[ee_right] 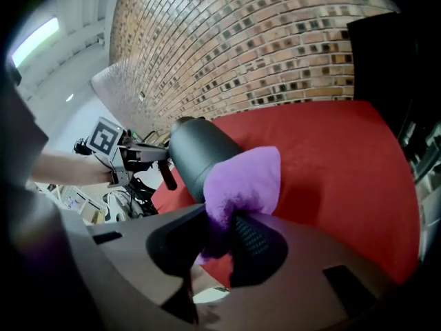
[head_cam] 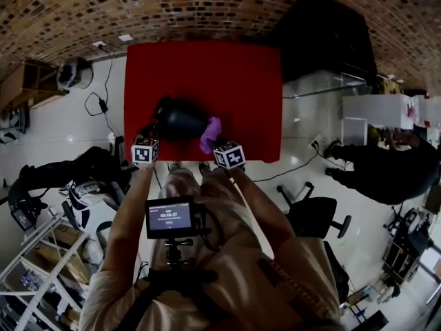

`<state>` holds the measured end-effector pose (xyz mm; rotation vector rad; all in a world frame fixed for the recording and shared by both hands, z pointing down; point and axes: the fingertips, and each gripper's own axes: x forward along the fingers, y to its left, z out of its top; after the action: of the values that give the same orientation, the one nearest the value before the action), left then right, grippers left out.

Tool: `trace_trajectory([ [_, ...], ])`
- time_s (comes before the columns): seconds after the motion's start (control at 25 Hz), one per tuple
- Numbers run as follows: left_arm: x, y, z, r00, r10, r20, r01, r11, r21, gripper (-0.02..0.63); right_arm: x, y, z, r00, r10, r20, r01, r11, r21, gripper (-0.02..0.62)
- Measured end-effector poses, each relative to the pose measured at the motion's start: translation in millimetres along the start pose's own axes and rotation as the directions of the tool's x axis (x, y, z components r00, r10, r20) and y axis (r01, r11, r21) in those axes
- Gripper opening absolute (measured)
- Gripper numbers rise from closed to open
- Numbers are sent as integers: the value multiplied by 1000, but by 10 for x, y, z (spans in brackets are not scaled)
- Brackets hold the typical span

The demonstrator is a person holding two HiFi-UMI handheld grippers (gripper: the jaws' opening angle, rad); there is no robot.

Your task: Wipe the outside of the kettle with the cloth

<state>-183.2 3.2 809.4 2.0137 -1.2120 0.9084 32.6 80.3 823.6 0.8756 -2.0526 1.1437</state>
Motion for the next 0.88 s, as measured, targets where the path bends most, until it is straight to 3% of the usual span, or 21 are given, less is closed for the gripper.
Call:
trace_trajectory([
  [0.08,-32,-90,120,999,30,12,-31,992,124,114,-59,-84,-59,1000,4,9,-4,999,49,95],
  [0.2,-98,-362,340,998,31,52,-45,958,282,114,-74,-129,-172,999,31,10,-32,990,135,95],
  [0.44,-191,-967,607,997,-34,67,-11,822,569,114,31,-144,-302,996,83,22,-86,970,226,97],
  [0.52,-214,-1084,606,997,-59,57,12,795,607,115,65,-179,-362,996,90,24,-93,964,249,97],
  [0.68,-340,-1201,511,989,-146,0,117,793,598,110,210,-211,-497,995,102,9,-101,956,276,95],
  [0.8,-448,-1273,315,984,-166,-72,174,754,634,107,426,-143,-592,991,129,-44,-114,961,253,95],
  [0.88,-479,-1272,220,985,-142,-97,171,730,662,107,551,-104,-556,989,129,-70,-111,968,223,94],
])
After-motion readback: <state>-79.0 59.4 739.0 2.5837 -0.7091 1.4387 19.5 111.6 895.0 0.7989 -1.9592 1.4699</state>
